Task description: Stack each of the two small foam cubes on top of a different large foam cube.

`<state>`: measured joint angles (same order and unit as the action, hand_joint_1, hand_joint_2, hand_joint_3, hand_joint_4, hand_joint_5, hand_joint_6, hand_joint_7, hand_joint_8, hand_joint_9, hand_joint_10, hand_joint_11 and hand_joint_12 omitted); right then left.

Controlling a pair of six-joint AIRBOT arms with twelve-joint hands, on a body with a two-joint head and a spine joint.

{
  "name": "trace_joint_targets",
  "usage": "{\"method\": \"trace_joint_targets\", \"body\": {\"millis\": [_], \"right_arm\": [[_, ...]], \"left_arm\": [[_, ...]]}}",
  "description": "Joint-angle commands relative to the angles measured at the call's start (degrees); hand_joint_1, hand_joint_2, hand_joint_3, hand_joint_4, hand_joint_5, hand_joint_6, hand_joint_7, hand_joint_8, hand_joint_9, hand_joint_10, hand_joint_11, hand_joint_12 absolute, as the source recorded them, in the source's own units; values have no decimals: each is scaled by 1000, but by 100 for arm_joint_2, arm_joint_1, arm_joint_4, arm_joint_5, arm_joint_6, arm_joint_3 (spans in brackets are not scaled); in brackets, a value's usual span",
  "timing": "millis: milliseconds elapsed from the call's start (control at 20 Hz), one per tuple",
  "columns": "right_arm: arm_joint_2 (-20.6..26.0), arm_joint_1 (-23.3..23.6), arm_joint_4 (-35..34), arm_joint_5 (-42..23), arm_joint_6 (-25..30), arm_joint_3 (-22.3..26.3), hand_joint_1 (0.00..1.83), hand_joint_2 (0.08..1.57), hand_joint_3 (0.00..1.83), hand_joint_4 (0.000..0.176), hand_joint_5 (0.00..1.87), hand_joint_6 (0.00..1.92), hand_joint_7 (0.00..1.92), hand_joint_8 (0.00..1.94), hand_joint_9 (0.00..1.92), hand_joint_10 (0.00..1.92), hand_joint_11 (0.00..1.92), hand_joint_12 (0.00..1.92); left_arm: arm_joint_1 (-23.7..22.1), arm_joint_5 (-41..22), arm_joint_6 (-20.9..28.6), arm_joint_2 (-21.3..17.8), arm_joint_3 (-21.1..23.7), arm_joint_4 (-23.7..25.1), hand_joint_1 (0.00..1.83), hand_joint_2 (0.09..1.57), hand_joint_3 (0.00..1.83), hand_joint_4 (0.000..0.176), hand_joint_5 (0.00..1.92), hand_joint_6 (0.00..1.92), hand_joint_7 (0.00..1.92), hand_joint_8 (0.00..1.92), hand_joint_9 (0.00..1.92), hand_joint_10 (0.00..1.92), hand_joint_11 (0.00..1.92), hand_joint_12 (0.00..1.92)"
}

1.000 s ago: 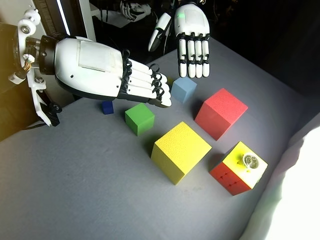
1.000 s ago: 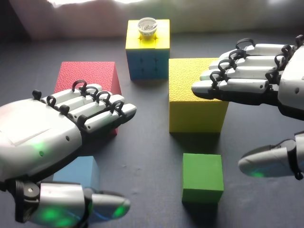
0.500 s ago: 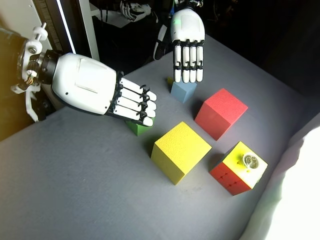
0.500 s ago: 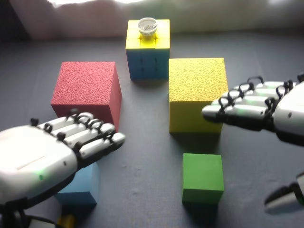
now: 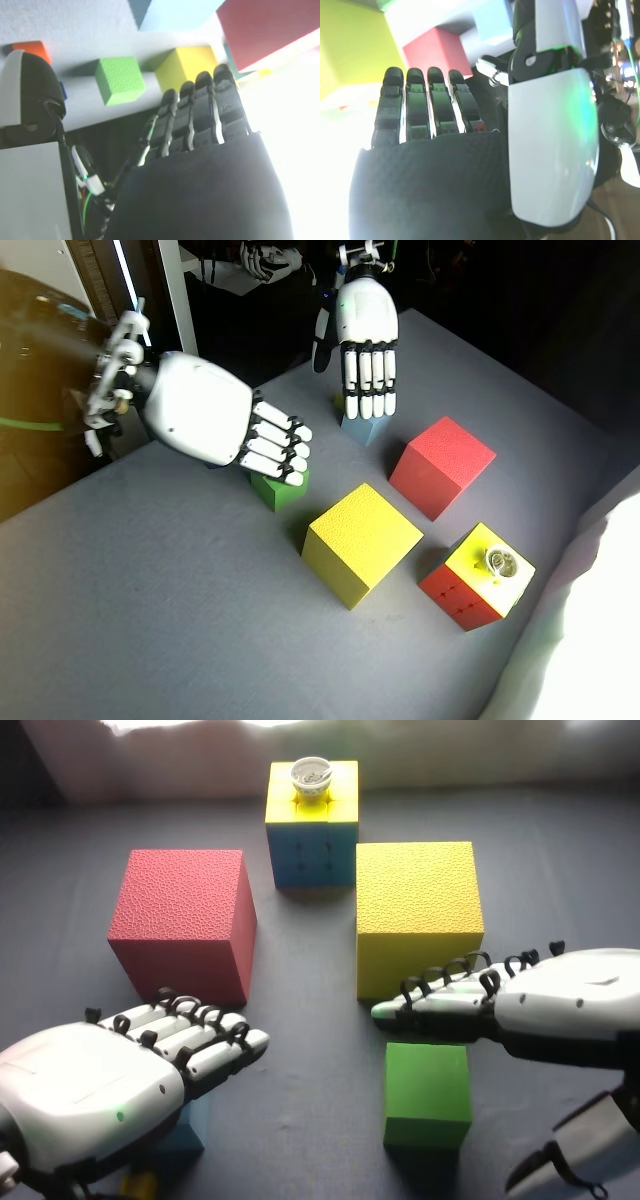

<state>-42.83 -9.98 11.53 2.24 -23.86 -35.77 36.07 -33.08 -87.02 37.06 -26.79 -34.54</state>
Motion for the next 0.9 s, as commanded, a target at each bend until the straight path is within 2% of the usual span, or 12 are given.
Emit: {"method": "trace_joint_targets", "body": {"millis": [0,50,200,300,350,400,500,550,650,750,850], "right_arm": [[6,88,-104,-426,34,-44,1169,869,0,0,0,0,0,0,0,0,20,34],[-38,86,-153,-429,34,-84,1229,882,1,0,0,0,0,0,0,0,18,35],[-198,-259,-349,-801,34,-280,1254,907,10,0,0,0,0,0,0,0,41,53],[-253,-491,-457,-1360,-13,-406,1295,911,8,0,0,0,0,0,0,0,35,57],[-260,-535,-720,-1562,-312,-429,1278,923,13,0,0,0,0,0,0,0,35,60],[-262,-605,-1245,-1918,-941,-429,1287,934,14,0,0,0,0,0,0,0,34,65],[-277,-767,-1474,-2439,-1146,-430,1299,924,6,0,0,0,0,0,0,0,37,74],[-305,-852,-1564,-2638,-1147,-429,1246,958,0,0,0,0,0,0,0,0,7,105],[-367,-913,-1784,-2736,-1150,-429,1258,948,0,0,0,0,0,0,0,0,0,140],[-449,-908,-2044,-2591,-1172,-426,1234,960,2,0,0,0,0,0,0,0,4,67],[-505,-930,-2130,-2474,-1187,-424,1247,948,0,0,0,0,0,0,0,0,0,142]], "left_arm": [[-7,-533,-101,10,-16,47,1010,998,20,0,0,0,0,0,0,0,0,0],[3,-533,-151,30,-27,-4,1018,1025,29,0,0,0,0,0,0,0,0,0],[38,-532,-324,103,-101,-202,1030,1023,21,0,0,0,0,0,0,0,0,0],[62,-532,-398,157,-166,-304,1006,1027,19,0,0,0,0,0,0,0,0,0],[71,-532,-408,177,-193,-334,1007,1020,15,0,0,0,0,0,0,0,0,0],[86,-533,-411,207,-237,-353,1021,1016,11,0,0,0,0,0,0,0,0,0],[99,-533,-476,243,-297,-435,1024,1013,8,0,0,0,0,0,0,0,0,0],[98,-534,-537,259,-325,-531,1048,1010,6,0,0,0,0,0,0,0,0,0],[98,-546,-625,293,-368,-657,1021,1019,9,0,0,0,0,0,0,0,0,0],[98,-584,-759,334,-413,-844,990,1025,10,0,0,0,0,0,0,0,0,0],[98,-636,-839,373,-454,-968,1017,993,0,0,0,0,0,0,0,0,0,0]]}}
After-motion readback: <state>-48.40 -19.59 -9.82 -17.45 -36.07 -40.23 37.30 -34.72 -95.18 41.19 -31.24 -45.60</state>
